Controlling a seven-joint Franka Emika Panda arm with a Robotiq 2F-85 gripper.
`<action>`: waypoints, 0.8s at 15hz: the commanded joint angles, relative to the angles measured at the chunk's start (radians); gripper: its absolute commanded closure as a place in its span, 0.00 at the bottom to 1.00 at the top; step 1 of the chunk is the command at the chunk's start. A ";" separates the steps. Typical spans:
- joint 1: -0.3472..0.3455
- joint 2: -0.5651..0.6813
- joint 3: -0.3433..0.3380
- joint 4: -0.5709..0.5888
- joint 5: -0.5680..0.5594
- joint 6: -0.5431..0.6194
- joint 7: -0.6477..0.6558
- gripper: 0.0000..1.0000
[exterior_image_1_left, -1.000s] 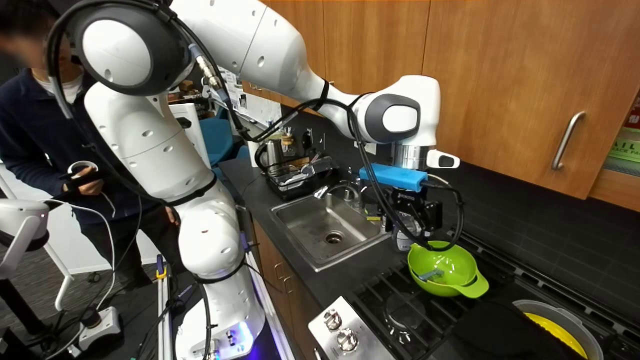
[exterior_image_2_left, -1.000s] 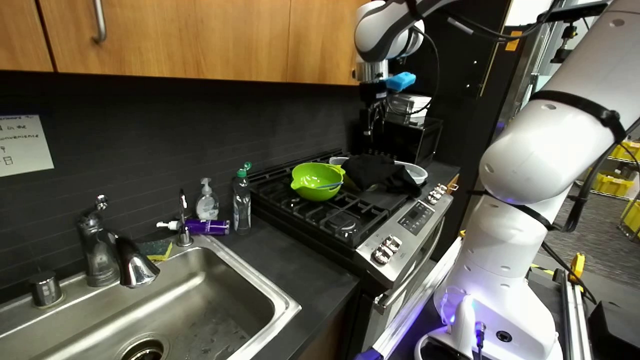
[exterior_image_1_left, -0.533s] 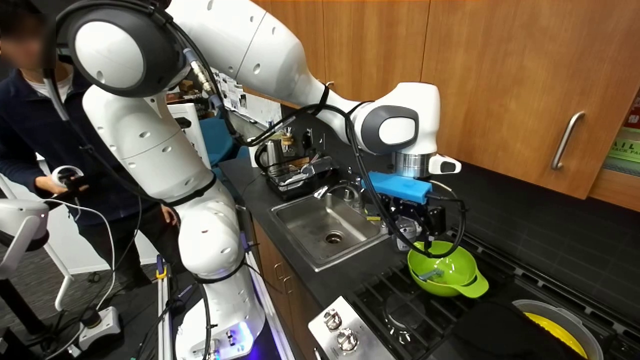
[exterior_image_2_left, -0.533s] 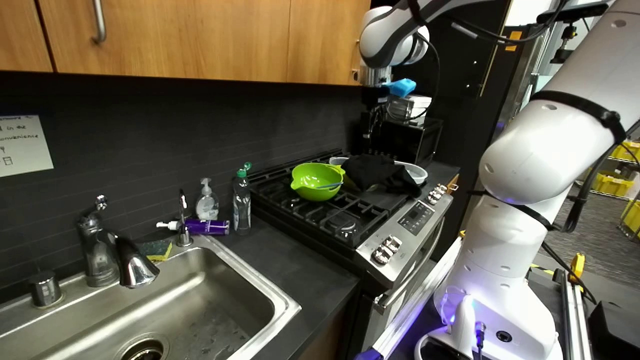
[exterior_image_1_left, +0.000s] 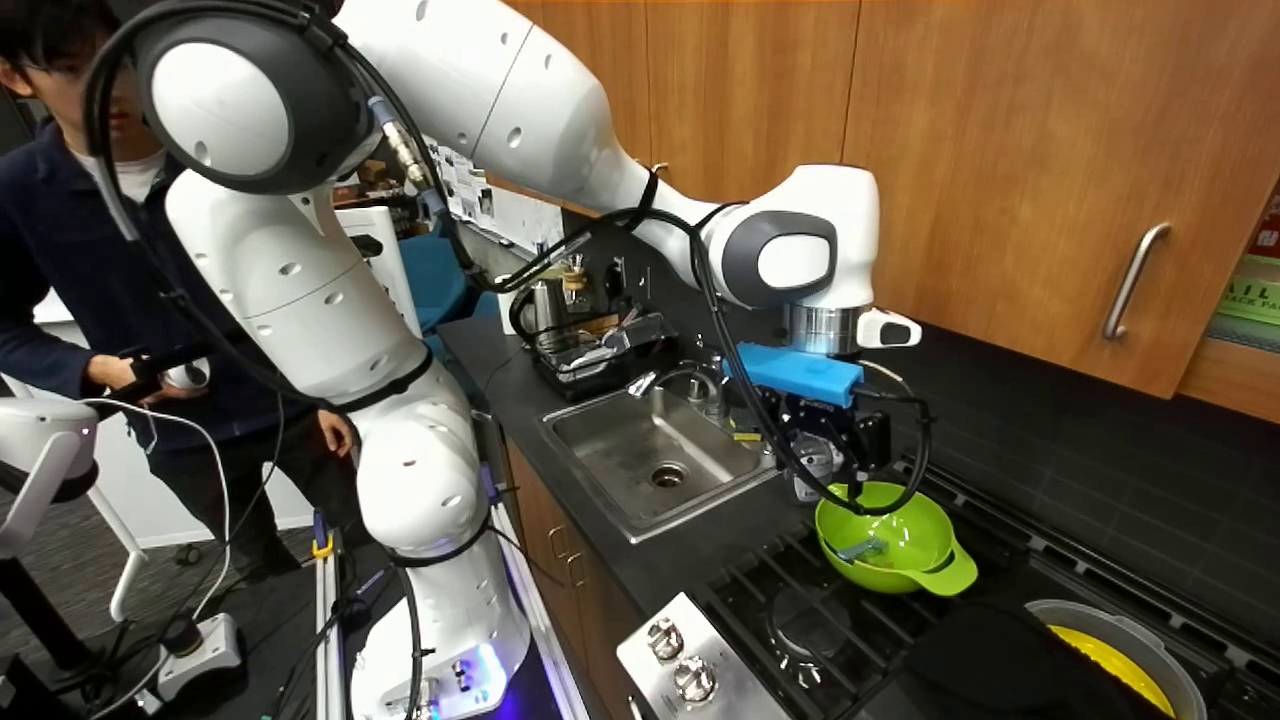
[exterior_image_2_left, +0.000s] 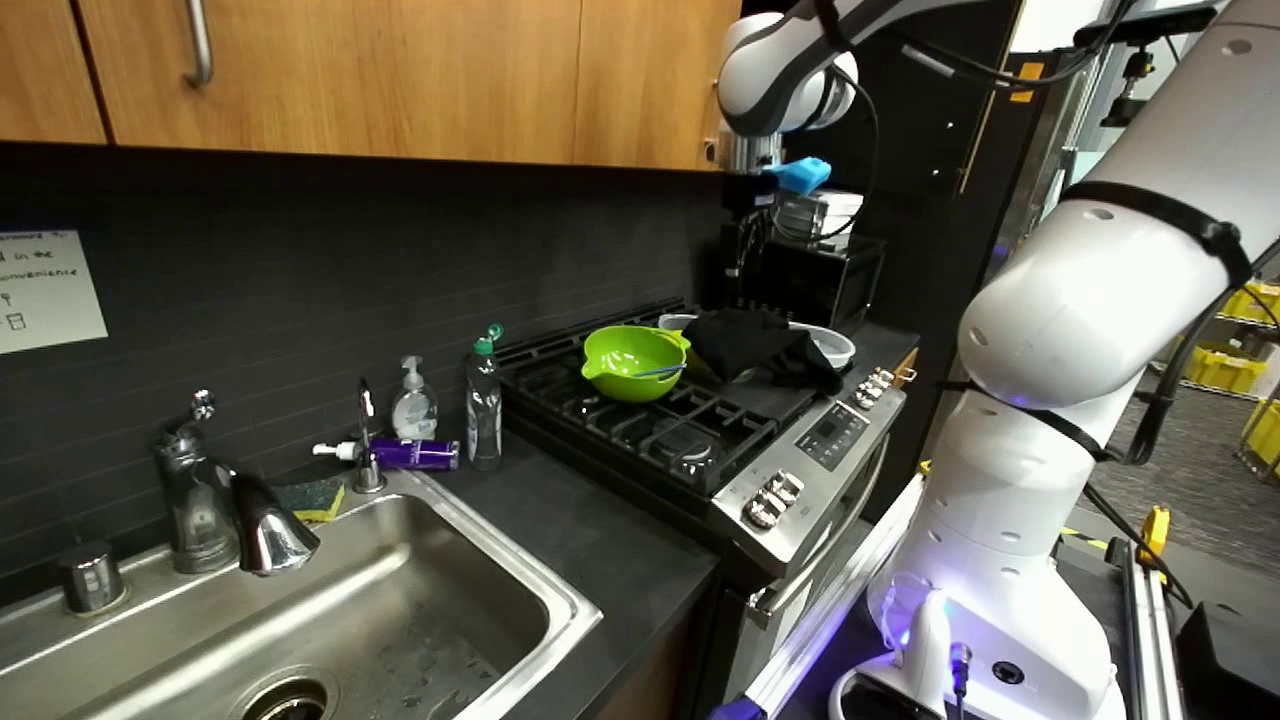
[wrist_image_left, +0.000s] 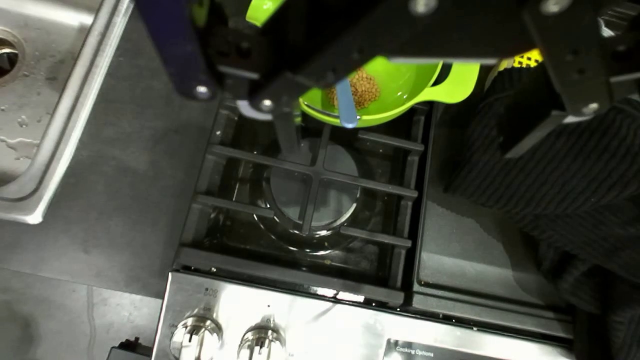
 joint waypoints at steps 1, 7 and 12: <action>-0.004 0.000 0.004 0.001 0.002 -0.001 -0.001 0.00; -0.004 0.000 0.004 0.001 0.002 -0.001 -0.001 0.00; 0.002 -0.005 -0.003 -0.017 0.024 0.089 -0.003 0.00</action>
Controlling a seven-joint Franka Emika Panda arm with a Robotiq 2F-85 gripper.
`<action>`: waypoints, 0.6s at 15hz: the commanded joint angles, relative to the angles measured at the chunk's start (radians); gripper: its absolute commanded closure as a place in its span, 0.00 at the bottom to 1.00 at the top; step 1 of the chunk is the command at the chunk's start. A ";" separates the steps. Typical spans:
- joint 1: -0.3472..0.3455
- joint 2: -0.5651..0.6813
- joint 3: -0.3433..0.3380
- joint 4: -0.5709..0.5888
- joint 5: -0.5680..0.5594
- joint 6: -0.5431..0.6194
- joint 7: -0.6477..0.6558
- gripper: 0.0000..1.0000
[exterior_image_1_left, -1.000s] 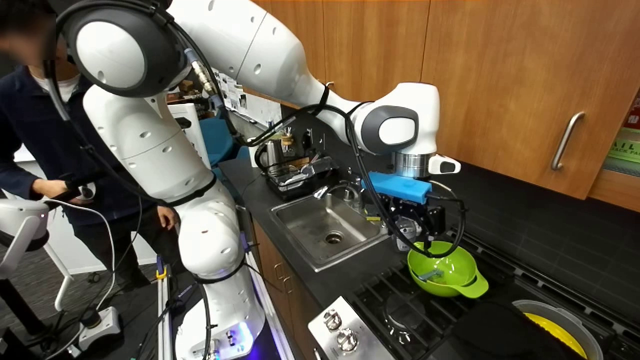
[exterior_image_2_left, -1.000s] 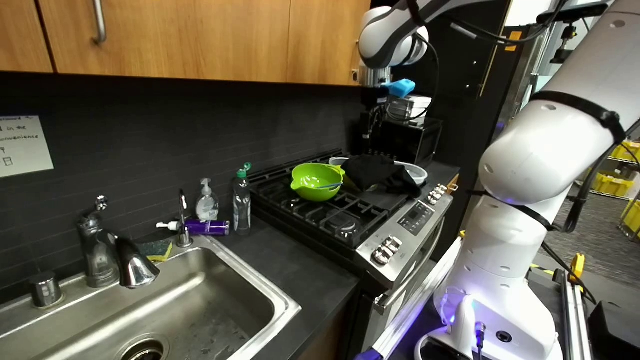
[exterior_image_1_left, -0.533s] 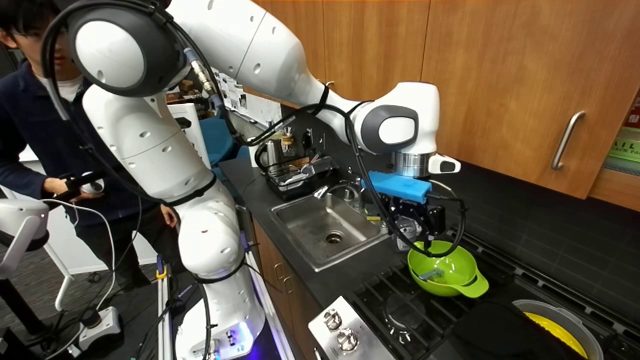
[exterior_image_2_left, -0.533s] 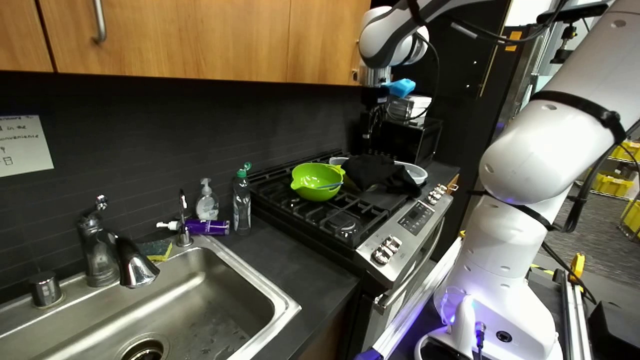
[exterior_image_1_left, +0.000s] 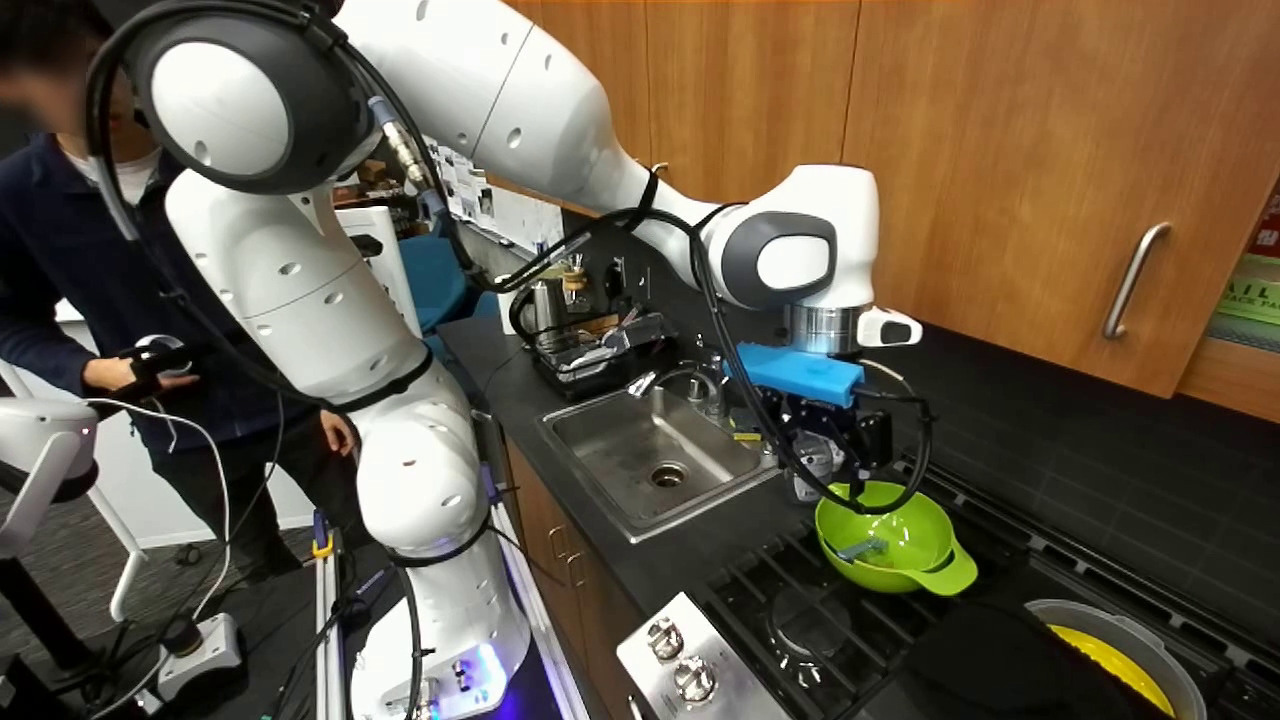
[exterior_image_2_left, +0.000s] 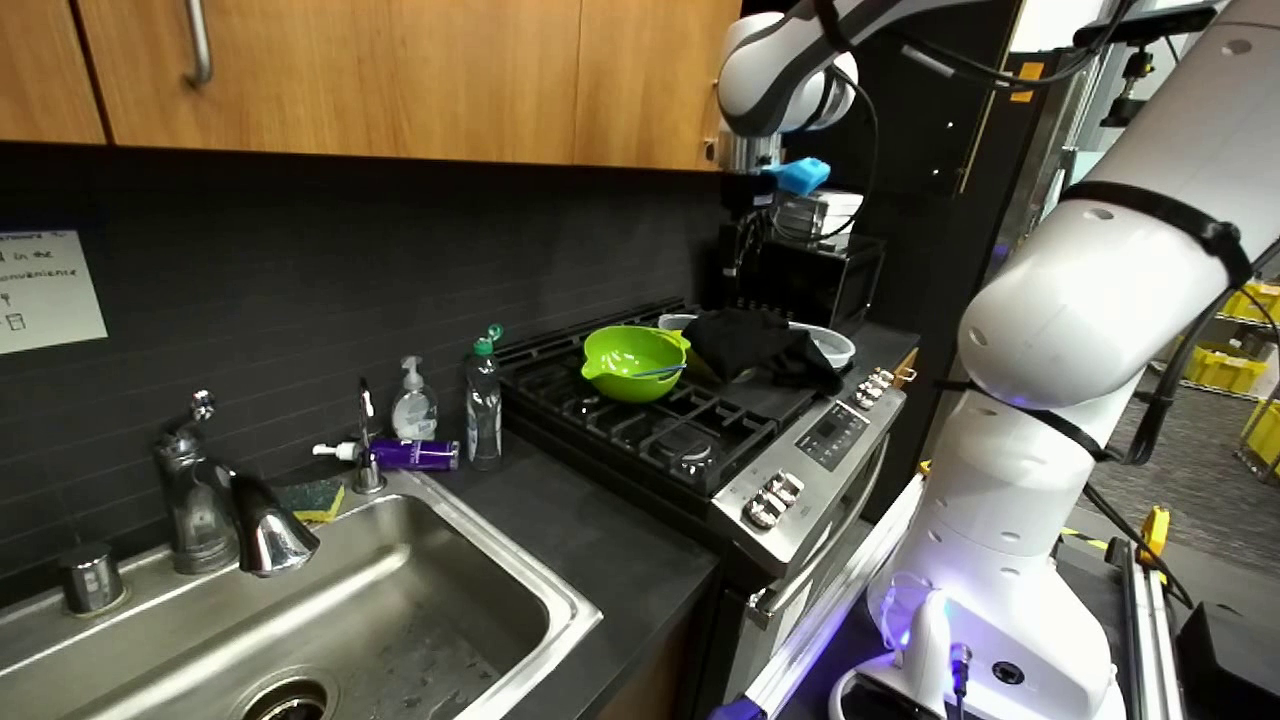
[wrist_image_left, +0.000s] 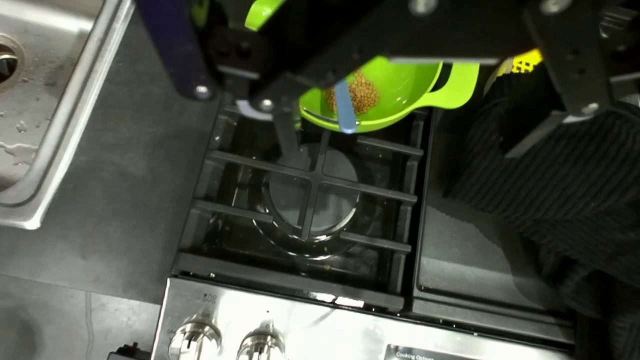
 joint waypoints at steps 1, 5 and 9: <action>-0.003 0.000 0.000 -0.018 0.008 0.105 0.014 0.00; 0.001 0.036 -0.038 -0.060 0.069 0.268 -0.038 0.00; 0.026 0.091 -0.068 -0.100 0.189 0.445 -0.123 0.00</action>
